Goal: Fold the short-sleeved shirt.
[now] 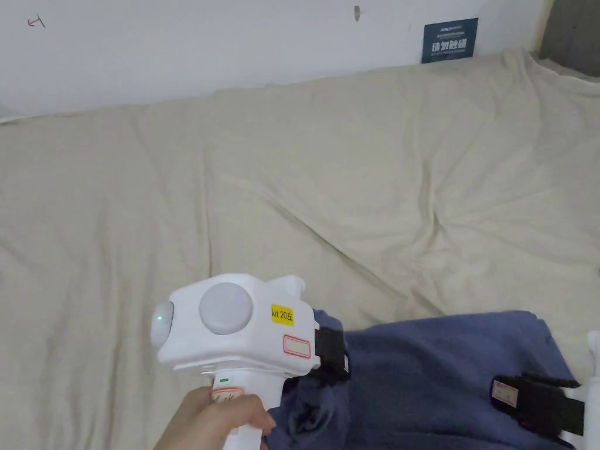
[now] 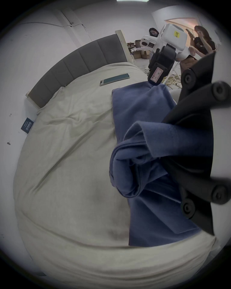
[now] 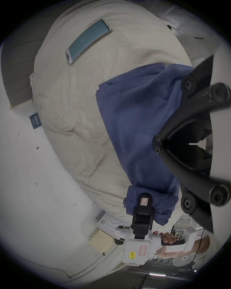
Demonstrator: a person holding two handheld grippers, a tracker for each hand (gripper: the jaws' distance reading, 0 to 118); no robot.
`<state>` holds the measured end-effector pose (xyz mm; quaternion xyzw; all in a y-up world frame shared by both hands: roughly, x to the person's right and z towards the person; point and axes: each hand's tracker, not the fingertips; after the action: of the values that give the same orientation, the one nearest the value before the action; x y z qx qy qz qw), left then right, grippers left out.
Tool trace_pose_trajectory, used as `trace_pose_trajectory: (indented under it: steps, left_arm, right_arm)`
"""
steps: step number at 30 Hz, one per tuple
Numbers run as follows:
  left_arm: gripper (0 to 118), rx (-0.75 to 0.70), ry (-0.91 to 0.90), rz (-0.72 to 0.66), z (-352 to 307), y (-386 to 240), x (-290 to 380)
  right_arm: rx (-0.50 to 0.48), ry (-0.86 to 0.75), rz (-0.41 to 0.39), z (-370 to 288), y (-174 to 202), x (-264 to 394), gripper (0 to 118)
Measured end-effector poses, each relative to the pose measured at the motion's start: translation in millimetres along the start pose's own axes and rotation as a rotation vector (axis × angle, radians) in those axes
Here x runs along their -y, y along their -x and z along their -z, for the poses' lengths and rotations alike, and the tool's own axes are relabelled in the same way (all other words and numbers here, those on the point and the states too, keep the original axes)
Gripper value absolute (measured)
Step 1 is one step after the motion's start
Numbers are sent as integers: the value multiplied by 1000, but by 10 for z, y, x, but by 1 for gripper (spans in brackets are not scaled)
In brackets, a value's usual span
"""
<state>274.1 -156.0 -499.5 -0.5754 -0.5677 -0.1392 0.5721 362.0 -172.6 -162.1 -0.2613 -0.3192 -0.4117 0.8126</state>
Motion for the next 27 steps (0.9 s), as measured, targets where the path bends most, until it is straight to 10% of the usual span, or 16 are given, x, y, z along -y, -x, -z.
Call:
trace_pose_trajectory:
  steps: [5,15,17,21,27]
  left_arm:
    - [114,117,16,21,39,-83,10]
    - [116,99,-120,11,-687,138,27]
    - [109,90,-159,3,-847,305,98]
    - [11,11,-186,-103,-902,576,189]
    - [8,-16,-173,-168,-768,784,328]
  right_arm:
    - [-23,7,-3,22,34,39,0]
    - [-45,-12,-49,-15,162,15,0]
    - [-37,-12,-58,-14,161,24,0]
    - [-53,-9,-37,-14,129,49,0]
    - [-59,-8,-40,-17,135,66,0]
